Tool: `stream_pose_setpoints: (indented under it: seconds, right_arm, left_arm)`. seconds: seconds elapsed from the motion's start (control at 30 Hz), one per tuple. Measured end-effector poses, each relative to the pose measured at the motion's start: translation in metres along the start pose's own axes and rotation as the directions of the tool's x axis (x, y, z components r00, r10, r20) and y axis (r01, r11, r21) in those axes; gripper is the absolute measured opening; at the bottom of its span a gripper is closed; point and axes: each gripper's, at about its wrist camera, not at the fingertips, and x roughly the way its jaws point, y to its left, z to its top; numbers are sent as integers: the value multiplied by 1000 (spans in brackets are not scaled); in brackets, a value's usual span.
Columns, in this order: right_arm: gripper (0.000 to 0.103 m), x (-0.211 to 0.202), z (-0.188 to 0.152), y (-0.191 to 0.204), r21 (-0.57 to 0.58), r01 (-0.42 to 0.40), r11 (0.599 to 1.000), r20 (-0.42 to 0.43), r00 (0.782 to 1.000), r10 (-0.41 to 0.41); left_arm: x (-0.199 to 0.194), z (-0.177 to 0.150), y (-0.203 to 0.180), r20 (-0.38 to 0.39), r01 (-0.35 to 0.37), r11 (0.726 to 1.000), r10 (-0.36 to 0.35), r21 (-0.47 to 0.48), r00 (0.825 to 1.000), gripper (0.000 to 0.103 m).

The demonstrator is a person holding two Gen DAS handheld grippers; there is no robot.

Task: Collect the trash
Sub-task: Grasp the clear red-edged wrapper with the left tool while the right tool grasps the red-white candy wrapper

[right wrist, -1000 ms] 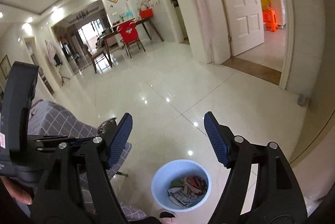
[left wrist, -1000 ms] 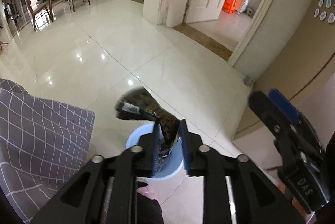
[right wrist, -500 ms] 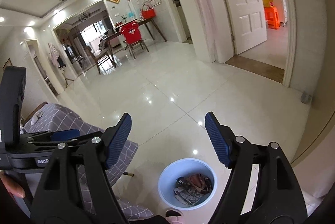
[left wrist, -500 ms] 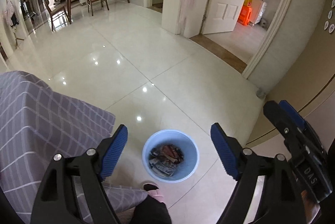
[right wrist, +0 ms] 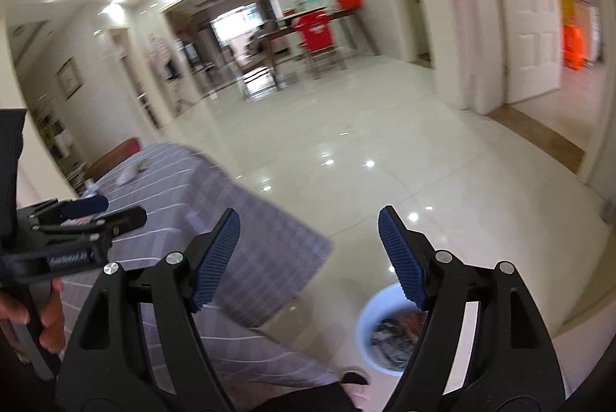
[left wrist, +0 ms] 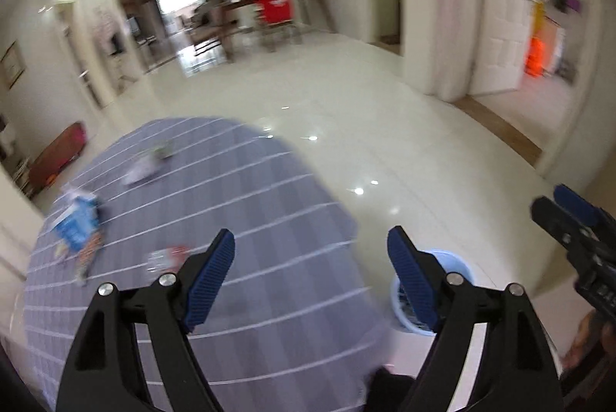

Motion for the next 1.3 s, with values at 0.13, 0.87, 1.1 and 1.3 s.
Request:
stream_pose_setpoints:
  seconds: [0.13,0.87,1.1,1.3]
  right_arm:
    - [74,22,3,53,-57,-90,994,-46,995,88]
    - [74,87,0,176,-173,-184,968,-185,971,151]
    - [74,114,-8,244,-224,-265,938,-278,940,199]
    - [74,154,-26,318,-273,-331,903,-379,900,216]
  left_arm:
    - [1,-9,52,-32,-55,995,53,-78,998,80]
    - [27,-46,124,-88,-7,978,-12,-207,996,20]
    - [-9,-64,200,-17,-53,946,50,-320,999,20]
    - [-30,-89,266,-10,-128,900,136,-416,991,19]
